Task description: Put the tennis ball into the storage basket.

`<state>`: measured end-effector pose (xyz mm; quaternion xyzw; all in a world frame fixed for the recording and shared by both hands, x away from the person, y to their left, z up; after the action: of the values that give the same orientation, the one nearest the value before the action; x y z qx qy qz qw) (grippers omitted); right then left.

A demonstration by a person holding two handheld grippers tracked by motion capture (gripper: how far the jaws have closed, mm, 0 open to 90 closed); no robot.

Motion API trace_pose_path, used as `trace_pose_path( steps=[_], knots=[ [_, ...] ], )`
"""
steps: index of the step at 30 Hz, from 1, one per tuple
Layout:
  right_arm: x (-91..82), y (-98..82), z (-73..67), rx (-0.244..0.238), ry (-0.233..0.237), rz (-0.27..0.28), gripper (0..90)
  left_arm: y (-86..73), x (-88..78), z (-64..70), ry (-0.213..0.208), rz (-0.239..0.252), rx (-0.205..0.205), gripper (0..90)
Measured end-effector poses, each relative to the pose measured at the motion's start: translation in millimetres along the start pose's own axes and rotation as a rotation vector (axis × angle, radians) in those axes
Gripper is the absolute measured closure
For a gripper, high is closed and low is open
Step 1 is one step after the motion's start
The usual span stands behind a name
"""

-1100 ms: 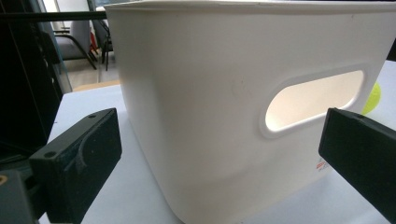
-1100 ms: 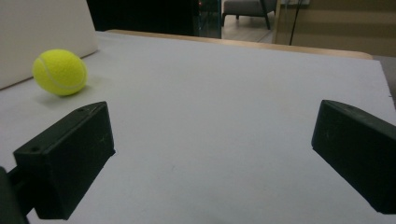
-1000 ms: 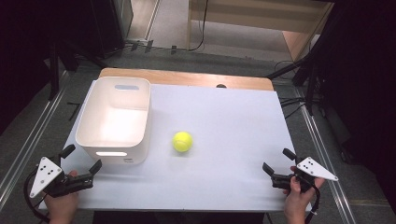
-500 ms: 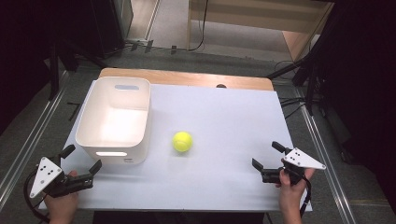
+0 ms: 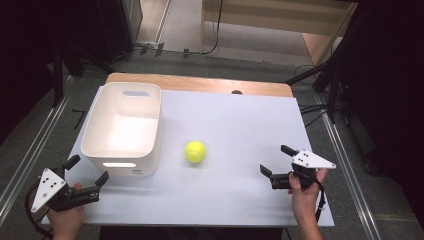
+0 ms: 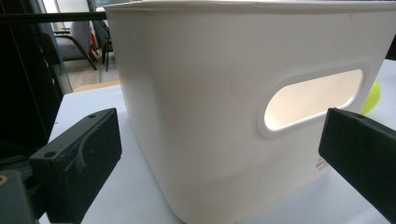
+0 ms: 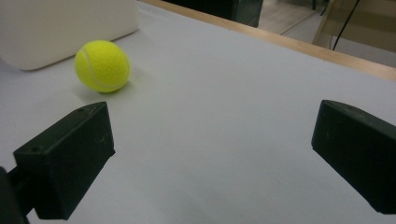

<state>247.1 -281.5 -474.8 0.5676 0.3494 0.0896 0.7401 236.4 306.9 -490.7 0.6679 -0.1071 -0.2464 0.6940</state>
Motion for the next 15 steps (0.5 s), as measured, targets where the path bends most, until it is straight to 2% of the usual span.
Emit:
trace_pose_path(
  steps=[8, 15],
  knots=[
    [13.3, 17.9, -2.9, -0.05, 0.027, -0.03, 0.0, 0.0, -0.1, 0.0, 0.0, 0.0, 0.0, 0.0],
    [31.1, 30.5, -8.3, -0.088, 0.093, -0.077, 0.0, 0.0, -0.1, 0.1, -0.003, 0.001, 0.001, 0.0]
  ],
)
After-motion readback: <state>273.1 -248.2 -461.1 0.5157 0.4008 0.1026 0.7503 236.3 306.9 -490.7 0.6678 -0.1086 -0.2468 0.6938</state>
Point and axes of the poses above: each handheld gripper's, and its own axes: x roughly forward along the jaws, y roughly out of its top, z roughly to its right, the point moved 2 cm from there along x, roughly forward along the jaws, and after that the axes turned 8 degrees about -x, right-handed, at the moved point
